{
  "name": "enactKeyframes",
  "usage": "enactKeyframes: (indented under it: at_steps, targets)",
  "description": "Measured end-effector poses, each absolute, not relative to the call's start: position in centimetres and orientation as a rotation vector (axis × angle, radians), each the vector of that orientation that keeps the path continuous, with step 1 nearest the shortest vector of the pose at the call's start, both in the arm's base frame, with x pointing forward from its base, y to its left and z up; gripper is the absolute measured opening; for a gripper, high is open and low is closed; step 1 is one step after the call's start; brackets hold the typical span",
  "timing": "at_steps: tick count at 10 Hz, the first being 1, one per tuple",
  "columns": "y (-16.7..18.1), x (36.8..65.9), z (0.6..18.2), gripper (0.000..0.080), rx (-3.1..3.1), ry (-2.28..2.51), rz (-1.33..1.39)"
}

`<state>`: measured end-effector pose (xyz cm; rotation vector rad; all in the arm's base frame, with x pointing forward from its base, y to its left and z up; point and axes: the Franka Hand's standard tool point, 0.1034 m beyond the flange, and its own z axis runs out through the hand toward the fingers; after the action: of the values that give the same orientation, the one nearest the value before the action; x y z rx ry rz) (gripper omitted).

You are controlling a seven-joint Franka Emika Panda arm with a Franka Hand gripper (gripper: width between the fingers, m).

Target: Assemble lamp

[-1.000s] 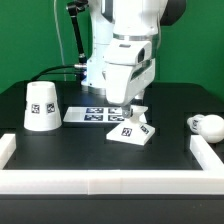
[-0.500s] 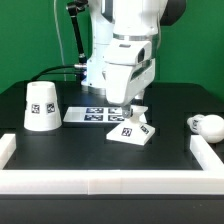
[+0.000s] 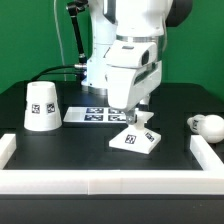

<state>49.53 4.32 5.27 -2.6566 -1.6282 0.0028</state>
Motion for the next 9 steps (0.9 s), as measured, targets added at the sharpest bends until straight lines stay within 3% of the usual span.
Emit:
enactKeyframes:
  at_steps: [5,9]
  targets:
    - [5.3,55.2,5.4,0.0535,-2.703,-1.574,-0.088]
    - [5.3,55.2,5.4,0.0535,-2.785,-1.414,-0.088]
